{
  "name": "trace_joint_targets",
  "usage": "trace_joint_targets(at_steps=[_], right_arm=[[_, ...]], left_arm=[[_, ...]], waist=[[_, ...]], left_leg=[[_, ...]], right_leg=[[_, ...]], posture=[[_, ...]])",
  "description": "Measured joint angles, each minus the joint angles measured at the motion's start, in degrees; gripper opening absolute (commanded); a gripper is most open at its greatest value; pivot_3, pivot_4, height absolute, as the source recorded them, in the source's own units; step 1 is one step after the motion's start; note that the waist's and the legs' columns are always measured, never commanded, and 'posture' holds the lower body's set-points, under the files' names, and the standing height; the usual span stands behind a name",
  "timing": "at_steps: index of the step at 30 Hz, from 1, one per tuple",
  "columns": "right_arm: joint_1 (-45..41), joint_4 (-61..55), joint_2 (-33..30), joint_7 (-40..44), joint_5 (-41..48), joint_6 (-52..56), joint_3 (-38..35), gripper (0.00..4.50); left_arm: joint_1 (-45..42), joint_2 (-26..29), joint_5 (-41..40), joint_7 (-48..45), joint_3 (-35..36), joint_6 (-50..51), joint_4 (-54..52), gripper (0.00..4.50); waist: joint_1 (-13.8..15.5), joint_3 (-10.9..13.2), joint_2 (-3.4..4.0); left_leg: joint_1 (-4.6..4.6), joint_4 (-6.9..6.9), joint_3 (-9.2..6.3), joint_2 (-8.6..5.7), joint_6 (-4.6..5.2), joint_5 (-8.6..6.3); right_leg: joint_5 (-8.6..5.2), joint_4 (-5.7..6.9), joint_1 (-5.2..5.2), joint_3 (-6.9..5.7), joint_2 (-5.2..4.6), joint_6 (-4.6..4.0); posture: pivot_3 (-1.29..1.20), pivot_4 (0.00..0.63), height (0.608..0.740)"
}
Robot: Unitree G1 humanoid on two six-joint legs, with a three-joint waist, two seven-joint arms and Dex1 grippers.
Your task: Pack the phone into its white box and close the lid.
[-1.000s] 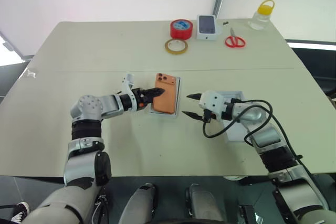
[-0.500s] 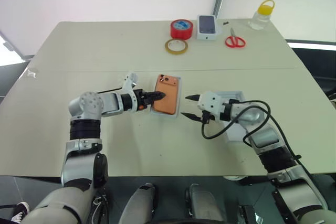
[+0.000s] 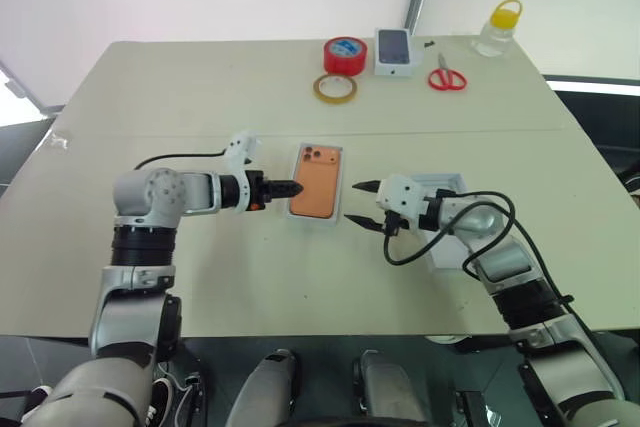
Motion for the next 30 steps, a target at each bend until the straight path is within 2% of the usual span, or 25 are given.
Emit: trace_joint_targets(at_steps=[4, 7, 11, 12, 13, 22, 30], right_arm=[[-0.08, 0.11, 0.01, -0.08, 0.02, 0.0, -0.02, 3.02], [-0.87, 0.8, 0.35, -0.66, 0.43, 0.43, -0.21, 3.02], [-2.39, 2.68, 0.37, -1.29, 1.37, 1.98, -1.91, 1.17], [-3.01, 3.1, 0.4, -1.79, 1.21, 2.05, -1.95, 0.54], [-3.6, 3.63, 0.54, -2.51, 0.64, 2.03, -1.95, 0.07], [-6.26, 10.83, 3.78, -11.3, -7.52, 0.02, 0.59, 0.02], [-8.35, 14.97, 6.23, -13.72, -12.71, -2.49, 4.41, 0.02]], left_arm=[[-0.18, 1.15, 0.04, -0.97, 1.31, -1.71, -0.4, 2.75], [-0.09, 1.98, 3.12, -1.71, 1.18, -11.02, -0.44, 2.75], [0.25, 3.52, 8.82, -1.51, 0.5, -21.27, 2.26, 0.92], [0.45, 3.8, 10.71, -1.49, -0.36, -23.72, 3.36, 0.35], [0.88, 4.27, 12.78, -1.78, -2.05, -26.42, 4.17, 0.0], [3.8, 0.31, 23.52, -3.28, -10.91, -40.1, 9.17, 0.0], [1.0, -3.1, 28.72, -6.06, -15.81, -41.17, 11.86, 0.0]], waist=[[0.02, 0.0, 0.0], [-0.1, 0.0, 0.0], [0.1, 0.0, 0.0], [0.1, 0.0, 0.0], [0.09, 0.0, 0.0], [0.07, 0.0, 0.0], [0.1, -0.02, 0.04]], left_leg=[[-0.01, 0.0, 0.0, 0.0, 0.0, 0.0], [-0.01, 0.0, 0.01, 0.01, 0.0, 0.0], [-0.01, -0.02, 0.02, -0.01, 0.0, 0.0], [-0.01, -0.02, 0.02, -0.01, 0.0, 0.0], [-0.01, -0.03, 0.02, -0.01, 0.0, 0.0], [-0.04, -0.04, 0.04, -0.02, 0.01, 0.0], [-0.02, 0.02, 0.03, -0.03, 0.03, 0.0]], right_leg=[[0.0, -0.01, -0.01, 0.0, 0.0, 0.0], [0.0, -0.01, -0.01, 0.0, 0.0, 0.0], [0.0, -0.03, -0.01, 0.0, -0.02, 0.0], [0.0, -0.03, -0.01, 0.0, -0.02, 0.0], [0.0, -0.04, -0.01, 0.0, -0.02, 0.0], [0.0, -0.03, -0.05, 0.01, -0.02, 0.0], [0.0, 0.01, 0.01, -0.01, -0.01, 0.0]], posture=[[0.0, 0.15, 0.74], [0.0, 0.15, 0.74], [0.0, 0.15, 0.74], [0.0, 0.15, 0.74], [0.0, 0.15, 0.74], [0.0, 0.15, 0.74], [0.0, 0.15, 0.74]])
